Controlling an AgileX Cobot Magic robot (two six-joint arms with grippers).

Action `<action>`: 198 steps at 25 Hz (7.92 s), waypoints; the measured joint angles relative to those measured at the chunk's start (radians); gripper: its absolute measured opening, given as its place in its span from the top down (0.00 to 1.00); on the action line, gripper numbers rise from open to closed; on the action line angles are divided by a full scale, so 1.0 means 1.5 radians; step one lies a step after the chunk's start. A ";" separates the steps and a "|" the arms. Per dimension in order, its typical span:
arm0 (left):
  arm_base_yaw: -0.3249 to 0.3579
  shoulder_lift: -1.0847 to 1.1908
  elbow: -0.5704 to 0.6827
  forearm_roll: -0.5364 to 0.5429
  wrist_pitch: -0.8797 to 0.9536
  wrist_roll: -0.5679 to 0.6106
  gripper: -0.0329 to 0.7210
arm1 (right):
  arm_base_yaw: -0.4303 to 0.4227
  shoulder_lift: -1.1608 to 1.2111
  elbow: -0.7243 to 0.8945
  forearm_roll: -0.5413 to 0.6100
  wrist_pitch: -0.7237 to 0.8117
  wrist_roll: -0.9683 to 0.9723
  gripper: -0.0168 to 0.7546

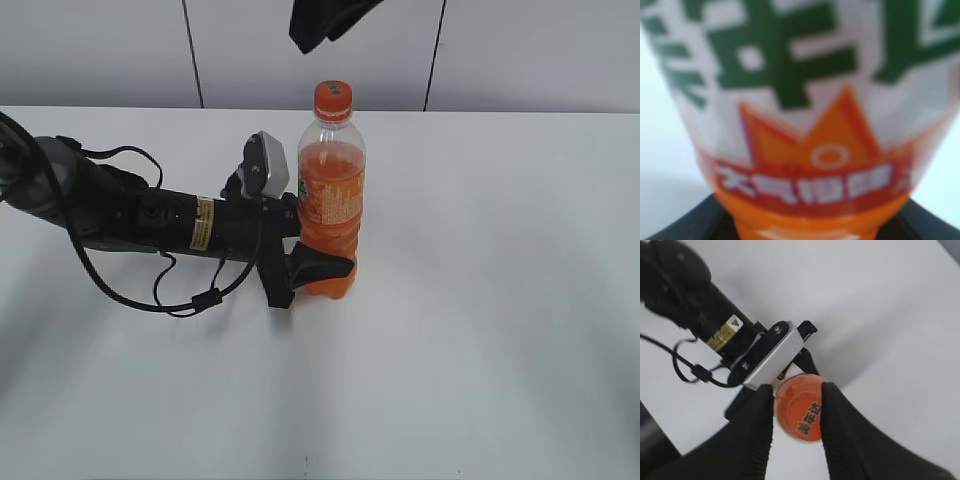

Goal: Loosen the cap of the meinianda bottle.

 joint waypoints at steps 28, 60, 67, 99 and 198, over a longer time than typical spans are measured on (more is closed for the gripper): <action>0.000 0.000 0.000 0.000 0.001 0.000 0.42 | 0.000 0.000 0.073 -0.021 0.000 0.258 0.36; 0.000 0.000 0.000 0.000 0.002 0.000 0.42 | 0.000 0.026 0.045 -0.022 0.000 0.259 0.47; 0.000 0.000 0.000 0.000 0.002 0.000 0.42 | 0.000 0.026 0.071 -0.020 0.000 0.259 0.47; 0.000 0.000 0.000 0.001 0.002 0.000 0.42 | 0.000 0.008 0.077 -0.023 0.000 0.234 0.61; 0.000 0.000 0.000 -0.001 0.004 -0.002 0.42 | -0.323 -0.042 0.704 0.072 -0.551 0.050 0.63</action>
